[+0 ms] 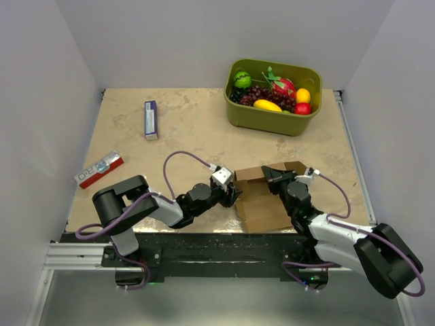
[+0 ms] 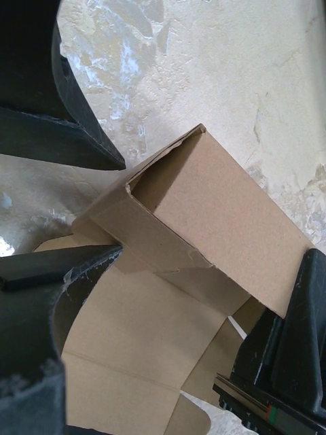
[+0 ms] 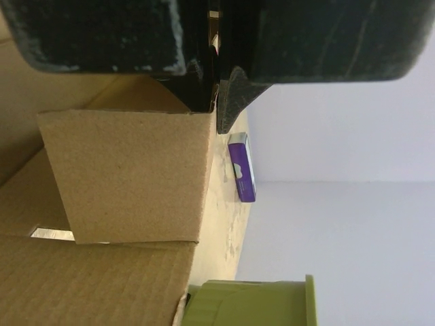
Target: Fold the paper box
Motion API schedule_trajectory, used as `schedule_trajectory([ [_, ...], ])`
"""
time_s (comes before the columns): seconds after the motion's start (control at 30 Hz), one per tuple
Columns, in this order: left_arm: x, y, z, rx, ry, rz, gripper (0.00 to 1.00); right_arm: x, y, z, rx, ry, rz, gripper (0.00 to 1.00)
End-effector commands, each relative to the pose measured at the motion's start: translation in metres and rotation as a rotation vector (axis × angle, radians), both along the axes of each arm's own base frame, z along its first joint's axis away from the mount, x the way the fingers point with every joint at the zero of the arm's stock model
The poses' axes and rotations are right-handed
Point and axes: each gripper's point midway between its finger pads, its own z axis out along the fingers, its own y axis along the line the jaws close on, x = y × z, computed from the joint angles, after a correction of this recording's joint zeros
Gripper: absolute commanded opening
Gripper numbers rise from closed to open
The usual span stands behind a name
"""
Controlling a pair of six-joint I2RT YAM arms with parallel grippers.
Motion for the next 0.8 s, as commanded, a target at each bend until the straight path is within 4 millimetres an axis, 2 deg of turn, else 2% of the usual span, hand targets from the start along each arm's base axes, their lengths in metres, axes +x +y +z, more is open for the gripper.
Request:
schedule_trajectory([
  [0.0, 0.013, 0.0, 0.012, -0.016, -0.054, 0.046, 0.51, -0.007, -0.002, -0.006, -0.106, -0.065, 0.039, 0.0],
  [0.17, 0.006, 0.003, 0.008, -0.017, -0.052, 0.021, 0.51, -0.016, -0.009, -0.014, -0.146, -0.073, 0.04, 0.0],
  [0.27, 0.003, 0.003, 0.004, -0.001, -0.052, -0.002, 0.51, -0.016, -0.013, -0.01, -0.167, -0.088, 0.028, 0.0],
  [0.33, 0.0, 0.005, -0.001, 0.016, -0.052, -0.012, 0.51, -0.023, -0.02, -0.022, -0.2, -0.072, 0.025, 0.0],
  [0.47, -0.005, 0.005, -0.007, 0.025, -0.045, -0.037, 0.53, -0.028, -0.027, -0.028, -0.223, -0.066, 0.011, 0.0],
  [0.77, -0.006, -0.006, -0.004, 0.009, -0.054, -0.066, 0.54, -0.032, -0.038, -0.044, -0.28, -0.013, -0.015, 0.0],
])
